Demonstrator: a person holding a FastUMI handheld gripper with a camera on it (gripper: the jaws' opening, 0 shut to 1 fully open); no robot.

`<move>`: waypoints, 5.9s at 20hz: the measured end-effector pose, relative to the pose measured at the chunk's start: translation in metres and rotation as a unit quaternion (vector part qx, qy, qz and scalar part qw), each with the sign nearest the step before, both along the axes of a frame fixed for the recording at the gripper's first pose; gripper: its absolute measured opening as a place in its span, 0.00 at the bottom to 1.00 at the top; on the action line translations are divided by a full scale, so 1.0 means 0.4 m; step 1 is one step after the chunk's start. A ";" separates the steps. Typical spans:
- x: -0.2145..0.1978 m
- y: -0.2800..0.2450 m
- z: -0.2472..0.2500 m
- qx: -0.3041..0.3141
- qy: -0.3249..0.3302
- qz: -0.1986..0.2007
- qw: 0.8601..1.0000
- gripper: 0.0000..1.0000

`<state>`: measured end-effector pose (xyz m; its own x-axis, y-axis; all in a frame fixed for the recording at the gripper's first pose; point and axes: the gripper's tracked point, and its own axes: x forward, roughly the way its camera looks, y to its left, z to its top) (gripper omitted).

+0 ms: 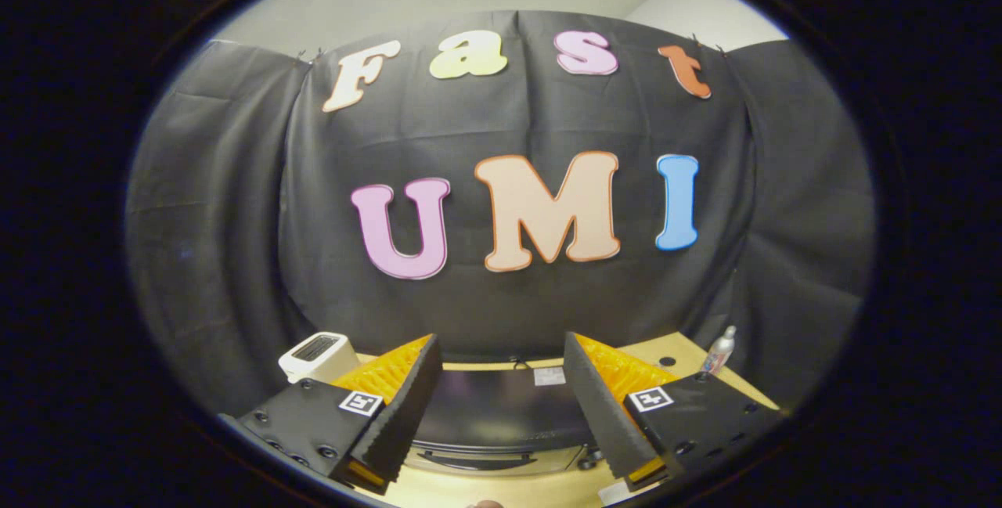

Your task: Open the toaster oven, put the food inside, and close the toaster oven door.

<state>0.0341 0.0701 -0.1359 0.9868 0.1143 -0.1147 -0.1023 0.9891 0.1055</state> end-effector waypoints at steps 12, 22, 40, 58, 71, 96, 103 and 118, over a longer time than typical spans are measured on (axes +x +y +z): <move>0.030 0.041 -0.384 -0.004 0.137 0.005 0.991 0.98; -0.002 0.034 -0.494 -0.037 0.162 0.007 0.986 0.98; -0.297 -0.015 -0.620 -0.050 0.208 0.017 0.977 0.99; -0.450 -0.022 -0.894 -0.094 0.326 0.035 0.940 0.98; -0.317 -0.465 -0.712 -0.118 0.284 -0.173 0.936 1.00; -0.346 -0.698 -1.013 -0.003 0.432 -0.223 0.874 0.83; -0.307 -0.647 -0.944 0.035 0.402 -0.233 0.885 0.67; -0.217 -0.306 -0.680 0.293 0.255 -0.161 0.907 0.67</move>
<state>-0.0529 -0.0523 -0.4078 0.8158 0.0186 -0.5780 0.3916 0.7177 0.5758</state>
